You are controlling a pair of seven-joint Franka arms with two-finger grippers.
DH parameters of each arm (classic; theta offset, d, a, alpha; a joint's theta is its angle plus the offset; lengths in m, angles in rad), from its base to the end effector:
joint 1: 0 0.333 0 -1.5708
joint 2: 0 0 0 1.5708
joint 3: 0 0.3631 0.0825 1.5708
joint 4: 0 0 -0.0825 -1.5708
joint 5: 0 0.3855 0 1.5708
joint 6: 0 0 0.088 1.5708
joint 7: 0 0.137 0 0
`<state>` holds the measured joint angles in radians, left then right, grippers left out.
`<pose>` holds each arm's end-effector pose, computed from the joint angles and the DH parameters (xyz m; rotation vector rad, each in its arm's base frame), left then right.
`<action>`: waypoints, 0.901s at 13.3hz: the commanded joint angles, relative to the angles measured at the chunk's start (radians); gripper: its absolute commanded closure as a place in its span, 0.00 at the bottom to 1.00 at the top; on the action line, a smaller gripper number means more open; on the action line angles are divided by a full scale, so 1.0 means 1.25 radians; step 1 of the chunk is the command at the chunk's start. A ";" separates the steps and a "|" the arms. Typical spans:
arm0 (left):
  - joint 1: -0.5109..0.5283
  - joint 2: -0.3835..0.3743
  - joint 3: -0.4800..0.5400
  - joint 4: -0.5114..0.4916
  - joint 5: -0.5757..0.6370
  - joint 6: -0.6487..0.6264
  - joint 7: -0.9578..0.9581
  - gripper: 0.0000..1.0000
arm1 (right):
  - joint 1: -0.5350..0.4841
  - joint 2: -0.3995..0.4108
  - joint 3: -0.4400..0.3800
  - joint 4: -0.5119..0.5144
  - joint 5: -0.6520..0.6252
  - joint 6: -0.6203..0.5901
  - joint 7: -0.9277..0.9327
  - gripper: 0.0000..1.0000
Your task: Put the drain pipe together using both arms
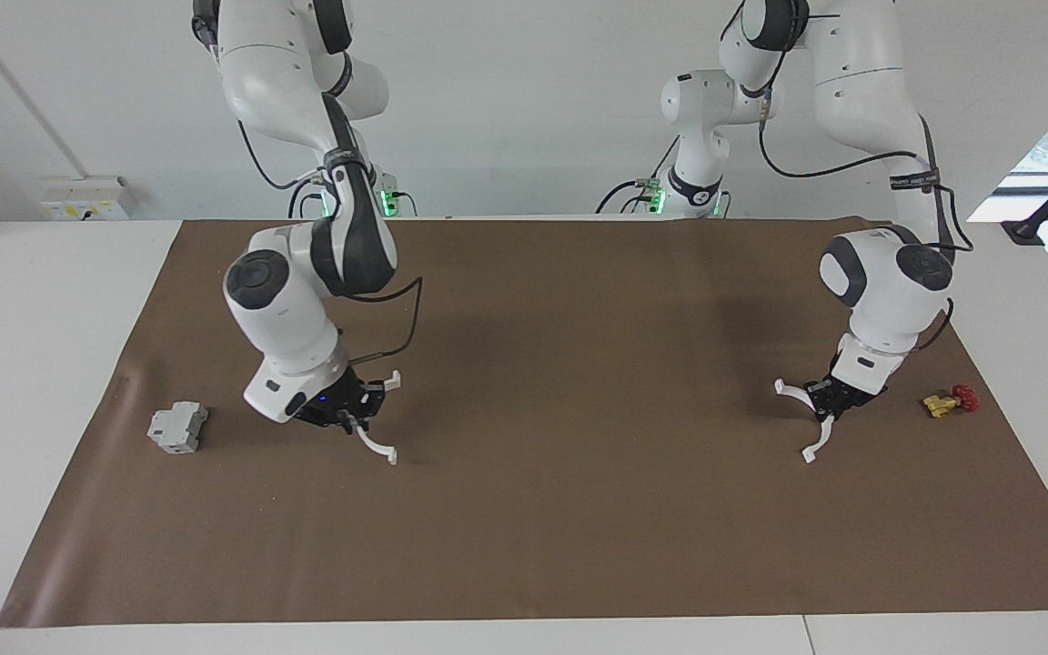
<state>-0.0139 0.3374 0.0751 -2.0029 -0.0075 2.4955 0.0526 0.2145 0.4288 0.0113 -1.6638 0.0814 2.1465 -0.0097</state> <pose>0.6394 0.0368 0.3182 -3.1039 -0.0125 -0.2408 0.6780 0.1604 0.3765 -3.0472 -0.2932 -0.0697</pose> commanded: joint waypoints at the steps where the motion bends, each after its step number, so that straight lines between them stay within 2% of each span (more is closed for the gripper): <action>1: 0.011 -0.010 0.001 -0.002 0.017 0.009 -0.011 1.00 | 0.098 0.025 -0.004 0.037 -0.017 -0.003 0.083 1.00; 4: 0.011 -0.020 0.000 -0.002 0.017 0.004 -0.013 1.00 | 0.177 0.117 -0.003 0.176 -0.065 -0.039 0.228 1.00; 7: 0.000 -0.028 0.000 -0.002 0.017 0.003 -0.016 1.00 | 0.217 0.241 -0.004 0.347 -0.085 -0.079 0.274 1.00; 8: -0.001 -0.031 0.000 -0.002 0.017 0.000 -0.016 1.00 | 0.223 0.269 -0.004 0.372 -0.103 -0.080 0.275 1.00; 10: -0.005 -0.039 -0.001 -0.002 0.017 -0.008 -0.025 1.00 | 0.243 0.283 -0.002 0.368 -0.141 -0.068 0.277 1.00; 12: -0.012 -0.040 0.000 0.000 0.017 -0.008 -0.027 1.00 | 0.248 0.286 -0.002 0.368 -0.135 -0.064 0.297 1.00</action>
<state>-0.0149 0.3085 0.0699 -1.9950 -0.0075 2.4957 0.0460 0.5171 0.7681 0.0088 -1.2476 -0.0679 2.0812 0.3234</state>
